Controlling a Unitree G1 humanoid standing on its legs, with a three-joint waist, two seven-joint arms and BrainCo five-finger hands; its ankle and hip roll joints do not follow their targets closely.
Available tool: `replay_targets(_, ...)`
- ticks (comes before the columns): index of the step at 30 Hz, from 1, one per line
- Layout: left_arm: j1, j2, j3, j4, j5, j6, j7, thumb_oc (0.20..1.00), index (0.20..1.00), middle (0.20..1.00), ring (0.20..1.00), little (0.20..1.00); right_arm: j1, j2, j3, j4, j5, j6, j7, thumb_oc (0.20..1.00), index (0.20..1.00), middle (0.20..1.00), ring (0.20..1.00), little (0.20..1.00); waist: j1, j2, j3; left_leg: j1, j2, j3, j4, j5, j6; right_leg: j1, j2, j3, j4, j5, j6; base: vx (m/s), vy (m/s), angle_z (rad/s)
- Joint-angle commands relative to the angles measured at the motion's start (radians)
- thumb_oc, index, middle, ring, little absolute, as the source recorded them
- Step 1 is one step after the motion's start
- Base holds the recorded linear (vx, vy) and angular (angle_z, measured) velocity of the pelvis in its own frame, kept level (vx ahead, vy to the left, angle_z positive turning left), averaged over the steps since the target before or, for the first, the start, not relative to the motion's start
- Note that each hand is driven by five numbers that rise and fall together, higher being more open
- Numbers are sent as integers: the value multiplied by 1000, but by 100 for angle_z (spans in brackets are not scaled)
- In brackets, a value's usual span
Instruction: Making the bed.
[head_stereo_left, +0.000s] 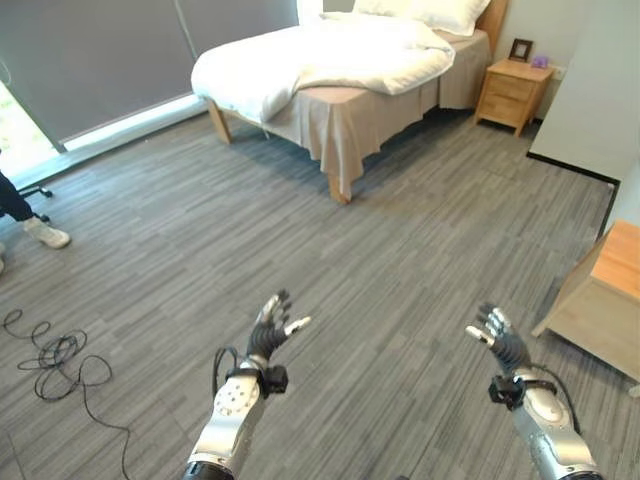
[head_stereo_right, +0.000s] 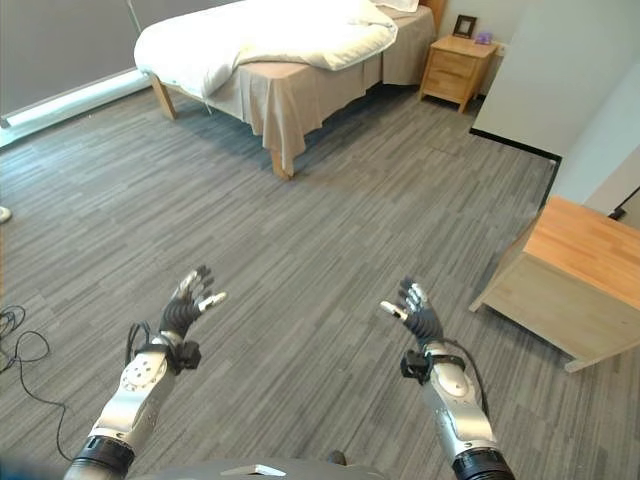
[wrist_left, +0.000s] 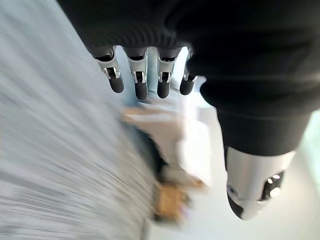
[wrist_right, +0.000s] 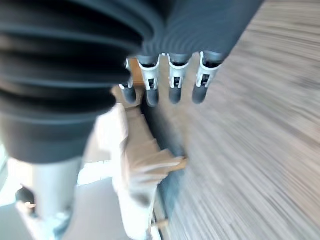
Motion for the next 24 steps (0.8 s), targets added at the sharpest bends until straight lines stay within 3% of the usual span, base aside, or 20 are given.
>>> replay_targets(1,-22,12,37,-11,-20,-55,29,1000,1000,1000,1000,1000,-2,-8,-1,-76,-58,-53,19,1000,1000,1000,1000,1000,-1,-50,-42,-76,2,-26,-17,114,-39,-9,-119,-5,14,47,122,45,39,5)
replay_targets(5,-1,15,60,-24,-25,-58,34,1000,1000,1000,1000,1000,-14,-39,-11,-81,-130,-58,-4,1000,1000,1000,1000,1000,1,-51,-24,-86,-4,-19,-17,108,-32,-21,-125,2,14,48,125,42,46,1)
replay_targets(9,-18,36,72,-41,-20,-71,45,1000,1000,1000,1000,1000,-54,-40,-17,-63,-103,-69,-18,1000,1000,1000,1000,1000,5,-48,-6,-95,-11,-15,-17,106,-25,-36,-134,12,27,50,130,20,61,-3)
replay_targets(11,-39,49,82,-56,-19,-77,62,1000,1000,1000,1000,1000,-99,-42,-15,-55,-92,-79,-28,1000,1000,1000,1000,1000,11,-37,21,-106,-14,-12,-17,104,-9,-95,-150,31,123,21,134,-37,148,-26)
replay_targets(12,-55,60,90,-75,-13,-78,73,1000,1000,1000,1000,1000,-111,-36,-14,-45,-82,-83,-33,1000,1000,1000,1000,1000,10,-28,53,-109,-25,-14,-6,90,14,-186,-169,40,308,18,141,5,201,-29)
replay_targets(14,-56,73,106,-88,12,-69,76,1000,1000,1000,1000,1000,-113,-21,0,-44,-88,-81,-31,1000,1000,1000,1000,1000,4,-21,86,-92,-29,0,4,66,37,-262,-184,32,526,65,146,166,182,-22)
replay_targets(15,-54,79,118,-91,35,-73,75,1000,1000,1000,1000,1000,-103,-16,2,-52,-104,-73,-19,1000,1000,1000,1000,1000,-9,-11,95,-64,-21,-4,0,54,31,-348,-188,21,550,101,148,235,91,-28)
replay_targets(16,-54,79,119,-91,35,-73,75,1000,1000,1000,1000,1000,-102,-16,2,-53,-104,-73,-19,1000,1000,1000,1000,1000,-10,-11,96,-60,-21,-5,-1,52,31,-347,-189,21,555,96,149,300,26,-17)
replay_targets(17,-51,78,125,-96,32,-76,74,1000,1000,1000,1000,1000,-94,-16,0,-64,-107,-68,-11,1000,1000,1000,1000,1000,-22,-11,102,-36,-17,-8,-7,39,24,-372,-197,11,502,100,150,401,-81,1)
replay_targets(18,-60,75,137,-94,14,-84,75,1000,1000,1000,1000,1000,-87,-24,-3,-67,-105,-68,-6,1000,1000,1000,1000,1000,-53,-20,106,17,-14,-29,-17,4,1,-409,-196,15,347,122,158,405,-80,6)
replay_targets(19,-61,74,137,-93,14,-84,75,1000,1000,1000,1000,1000,-87,-25,-3,-67,-105,-68,-6,1000,1000,1000,1000,1000,-56,-14,113,25,-7,-31,-17,0,0,-395,-191,8,339,123,158,435,-122,8)
replay_targets(20,-76,74,140,-79,7,-86,82,1000,1000,1000,1000,1000,-87,-27,-1,-62,-103,-70,-9,1000,1000,1000,1000,1000,-77,-28,114,52,-11,-49,-17,-15,-11,-420,-181,28,249,154,170,544,-179,18)
replay_targets(21,-103,73,137,-67,10,-89,86,1000,1000,1000,1000,1000,-85,-27,3,-59,-110,-64,-9,1000,1000,1000,1000,1000,-113,-36,107,111,18,-68,-17,-49,-38,-448,-157,33,114,206,194,550,-178,25)
replay_targets(24,-118,62,130,-76,21,-92,92,1000,1000,1000,1000,1000,-75,-28,-2,-85,-110,-57,1,1000,1000,1000,1000,1000,-135,-29,93,171,58,-85,-17,-60,-60,-456,-155,-16,79,239,207,538,-189,40)
